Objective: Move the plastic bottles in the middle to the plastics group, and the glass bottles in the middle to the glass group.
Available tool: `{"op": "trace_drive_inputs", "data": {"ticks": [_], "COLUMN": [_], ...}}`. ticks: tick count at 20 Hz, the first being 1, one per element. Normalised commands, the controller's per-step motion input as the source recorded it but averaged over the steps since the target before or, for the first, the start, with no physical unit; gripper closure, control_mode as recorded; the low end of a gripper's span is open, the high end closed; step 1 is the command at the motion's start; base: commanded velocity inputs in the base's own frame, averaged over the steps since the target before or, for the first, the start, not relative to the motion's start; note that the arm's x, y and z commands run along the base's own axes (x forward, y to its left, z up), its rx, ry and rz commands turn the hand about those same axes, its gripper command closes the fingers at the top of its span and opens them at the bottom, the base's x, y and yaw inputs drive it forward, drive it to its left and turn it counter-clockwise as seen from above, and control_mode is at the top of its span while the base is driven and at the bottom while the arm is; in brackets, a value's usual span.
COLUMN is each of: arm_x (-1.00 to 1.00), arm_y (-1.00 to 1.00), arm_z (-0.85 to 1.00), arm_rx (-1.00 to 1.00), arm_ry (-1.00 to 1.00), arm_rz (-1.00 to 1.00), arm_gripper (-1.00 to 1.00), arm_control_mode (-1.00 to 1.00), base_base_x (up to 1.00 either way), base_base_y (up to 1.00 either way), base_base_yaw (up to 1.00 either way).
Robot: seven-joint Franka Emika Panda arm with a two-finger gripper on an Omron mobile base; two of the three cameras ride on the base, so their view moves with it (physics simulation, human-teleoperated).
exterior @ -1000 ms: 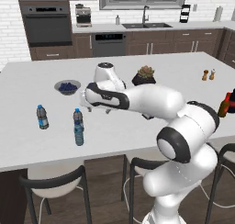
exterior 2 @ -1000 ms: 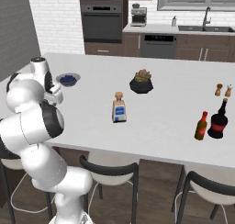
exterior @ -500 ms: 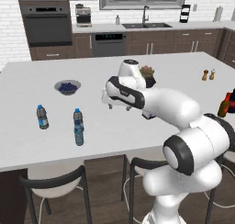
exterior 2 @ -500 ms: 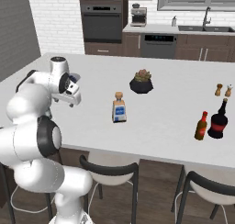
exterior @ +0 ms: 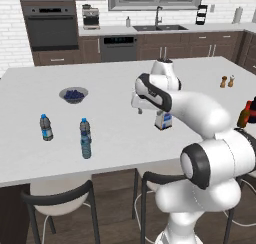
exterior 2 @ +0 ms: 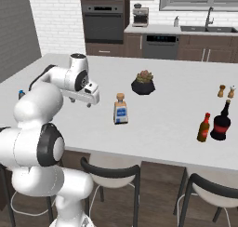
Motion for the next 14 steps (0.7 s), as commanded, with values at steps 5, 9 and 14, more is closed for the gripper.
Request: {"op": "trace_drive_inputs", "data": {"ticks": [5, 9, 14], "arm_x": [0.17, 0.27, 0.4], "arm_y": [-0.66, -0.68, -0.61], "arm_z": [0.18, 0.16, 0.07], "arm_rx": [-0.02, 0.0, 0.0], "arm_ry": [0.0, 0.0, -0.04], "arm_rz": [0.08, 0.18, 0.15], "arm_gripper": [-1.0, -1.0, -1.0], "arm_control_mode": [-1.0, -1.0, -1.0], "base_base_x": [0.0, 0.0, 0.0], "base_base_y": [0.0, 0.0, 0.0], "base_base_yaw": [0.0, 0.0, 0.0]}}
